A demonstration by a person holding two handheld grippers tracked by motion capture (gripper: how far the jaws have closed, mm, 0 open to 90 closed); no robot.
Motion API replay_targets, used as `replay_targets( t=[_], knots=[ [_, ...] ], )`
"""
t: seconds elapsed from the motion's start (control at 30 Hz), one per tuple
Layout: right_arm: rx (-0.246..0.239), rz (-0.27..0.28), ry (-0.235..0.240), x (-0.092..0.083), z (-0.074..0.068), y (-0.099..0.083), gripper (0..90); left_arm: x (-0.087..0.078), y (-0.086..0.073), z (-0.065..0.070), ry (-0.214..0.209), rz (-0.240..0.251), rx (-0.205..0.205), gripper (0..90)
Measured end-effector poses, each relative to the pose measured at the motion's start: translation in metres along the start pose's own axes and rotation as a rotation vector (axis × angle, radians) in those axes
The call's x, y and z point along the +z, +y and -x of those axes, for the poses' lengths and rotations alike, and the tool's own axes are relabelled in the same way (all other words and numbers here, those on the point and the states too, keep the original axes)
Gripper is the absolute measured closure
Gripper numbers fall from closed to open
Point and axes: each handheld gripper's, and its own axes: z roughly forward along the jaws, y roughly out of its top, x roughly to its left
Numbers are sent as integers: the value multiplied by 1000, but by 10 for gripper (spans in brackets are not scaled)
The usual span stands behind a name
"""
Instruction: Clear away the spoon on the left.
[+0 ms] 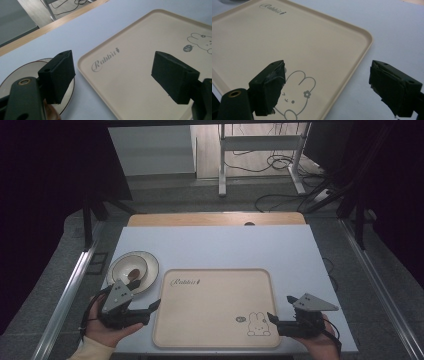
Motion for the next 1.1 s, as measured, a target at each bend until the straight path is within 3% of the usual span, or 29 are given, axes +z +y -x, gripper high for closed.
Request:
replay_targets(
  t=[0.3, 0.63, 0.83, 1.1],
  knots=[
    [7, -1, 4, 0, 3, -1, 141, -9, -8, -18, 59, -29, -25, 189],
    [-1, -10, 4, 3, 0, -1, 142, -12, -26, -34, 90, -55, -61, 189],
    [-1, -13, 3, 3, -1, -2, 141, -12, -35, -39, 120, -62, -76, 165],
    [0, -18, 4, 4, 0, -2, 142, -10, -42, -41, 125, -74, -65, 159]
  ],
)
